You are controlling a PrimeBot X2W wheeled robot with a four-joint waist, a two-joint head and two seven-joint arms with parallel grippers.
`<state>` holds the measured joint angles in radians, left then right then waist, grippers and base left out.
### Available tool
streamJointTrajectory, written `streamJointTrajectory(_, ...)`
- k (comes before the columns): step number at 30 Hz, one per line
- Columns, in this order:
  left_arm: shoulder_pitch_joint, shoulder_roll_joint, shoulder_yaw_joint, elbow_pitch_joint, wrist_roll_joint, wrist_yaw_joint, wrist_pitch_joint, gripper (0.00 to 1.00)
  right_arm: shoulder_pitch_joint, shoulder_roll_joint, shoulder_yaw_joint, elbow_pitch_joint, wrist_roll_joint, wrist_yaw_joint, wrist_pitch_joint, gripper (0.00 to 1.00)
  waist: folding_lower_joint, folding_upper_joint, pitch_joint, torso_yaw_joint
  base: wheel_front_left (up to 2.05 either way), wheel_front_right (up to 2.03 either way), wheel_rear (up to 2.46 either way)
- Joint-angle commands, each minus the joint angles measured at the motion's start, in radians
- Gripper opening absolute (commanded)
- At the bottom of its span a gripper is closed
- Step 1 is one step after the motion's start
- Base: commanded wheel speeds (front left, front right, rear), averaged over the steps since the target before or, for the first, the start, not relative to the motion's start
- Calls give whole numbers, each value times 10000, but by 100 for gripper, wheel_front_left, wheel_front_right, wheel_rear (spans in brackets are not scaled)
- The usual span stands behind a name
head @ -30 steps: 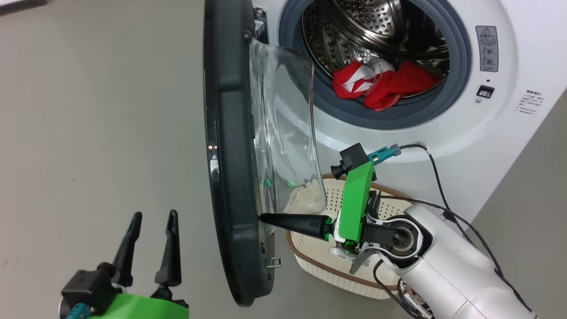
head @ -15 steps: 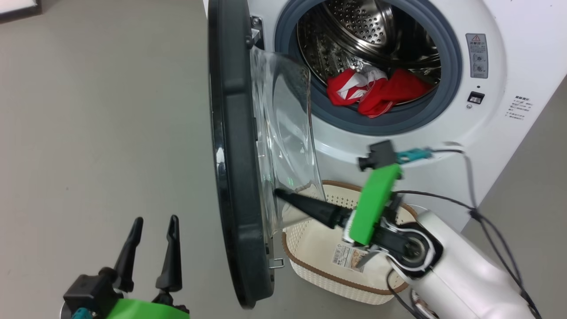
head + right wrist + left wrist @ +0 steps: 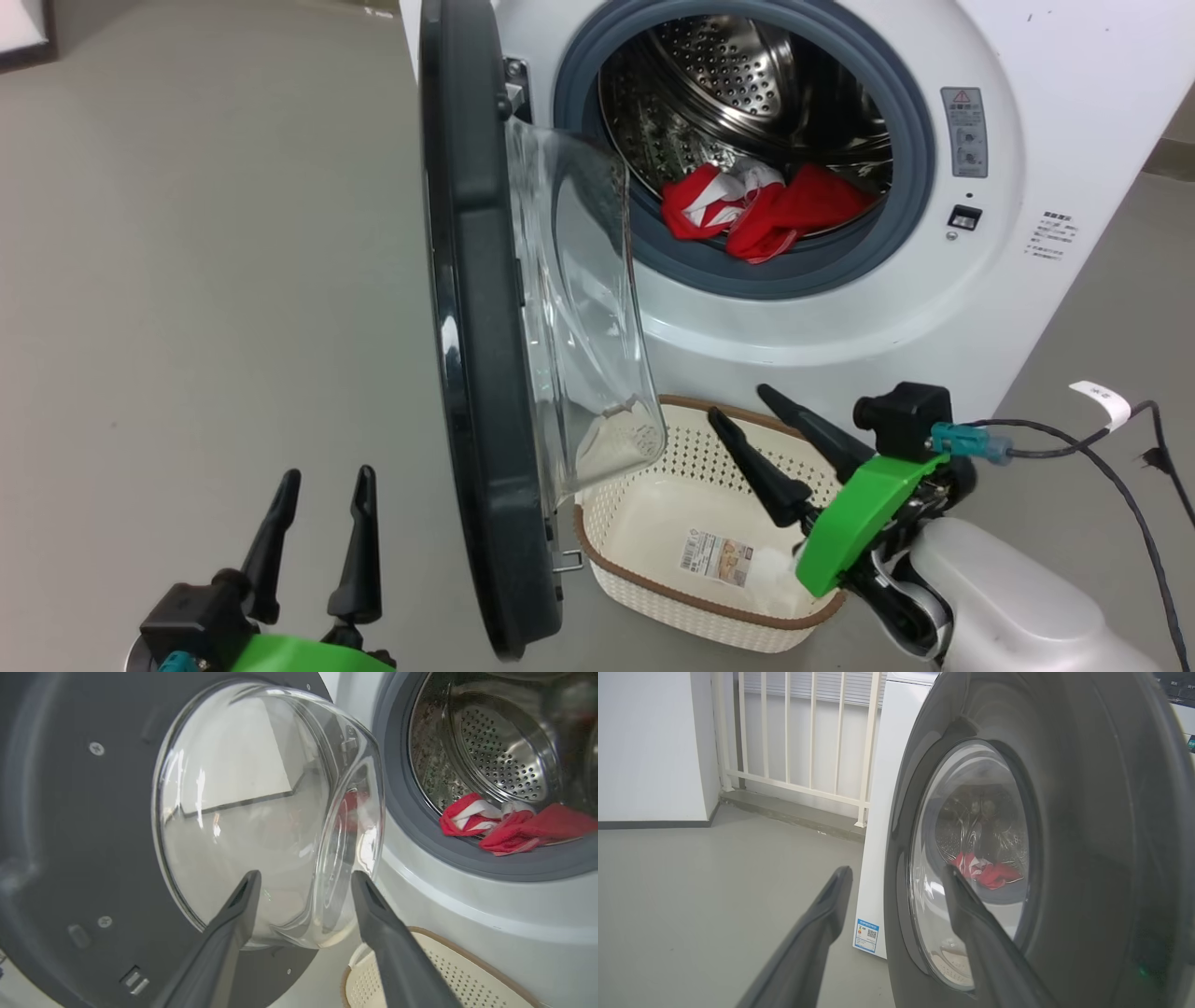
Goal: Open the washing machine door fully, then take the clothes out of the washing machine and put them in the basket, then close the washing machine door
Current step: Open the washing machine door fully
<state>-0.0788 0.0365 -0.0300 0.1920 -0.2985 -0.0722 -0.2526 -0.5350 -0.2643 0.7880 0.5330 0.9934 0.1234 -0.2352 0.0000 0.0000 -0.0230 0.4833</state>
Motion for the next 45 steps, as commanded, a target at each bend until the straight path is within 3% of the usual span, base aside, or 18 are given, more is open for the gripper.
streamJointTrajectory(1, -156, 137, 359, -207, 147, -66, -92, 100, -177, 14, -37, 77, -522, 73, -197, 100, 0, 0, -46, -74, 0, 0, 0)
streamJointTrajectory(4, -118, 149, 369, -230, 217, -74, -92, 100, -141, 229, -1120, 330, -2041, 73, -256, 100, 0, 0, -64, -152, 0, 0, 0)
streamJointTrajectory(10, -73, 172, 400, -191, 393, -113, -92, 100, 1175, 1145, -3999, -598, -5206, 73, -263, 100, 0, 0, -73, -251, 0, 0, 0)
streamJointTrajectory(14, -80, 217, 395, -177, 488, -169, -92, 100, 2000, 1594, -4911, -1244, -6460, 73, -264, 100, 0, 0, -66, -310, 0, 0, 0)
streamJointTrajectory(23, -35, 195, 473, -217, 489, -193, -92, 100, 3184, 2024, -6091, -2341, -7352, 73, -265, 100, 0, 0, -50, -400, 0, 0, 0)
streamJointTrajectory(39, 52, 165, 490, -118, 430, -222, -92, 100, 3727, 2132, -6233, -2522, -7376, 73, -265, 100, 0, 0, -90, -470, 0, 0, 0)
streamJointTrajectory(41, 64, 163, 484, -120, 406, -225, -92, 74, 3760, 2133, -6229, -2476, -7377, 73, -265, 100, 0, 0, -86, -483, 0, 0, 0)
streamJointTrajectory(42, 64, 163, 484, -120, 406, -225, -92, 74, 3760, 2133, -6229, -2476, -7377, 73, -265, 100, 0, 0, -86, -483, 0, 0, 0)
streamJointTrajectory(43, 69, 162, 480, -114, 396, -225, -92, 48, 3767, 2134, -6227, -2463, -7372, 73, -265, 100, 0, 0, -77, -491, 0, 0, 0)
streamJointTrajectory(44, 69, 162, 475, -105, 384, -226, -92, 33, 3778, 2135, -6228, -2446, -7370, 73, -265, 100, 0, 0, -73, -495, 0, 0, 0)
streamJointTrajectory(45, 68, 161, 474, -105, 369, -225, -92, 5, 3788, 2135, -6231, -2422, -7370, 73, -265, 100, 0, 0, -67, -501, 0, 0, 0)
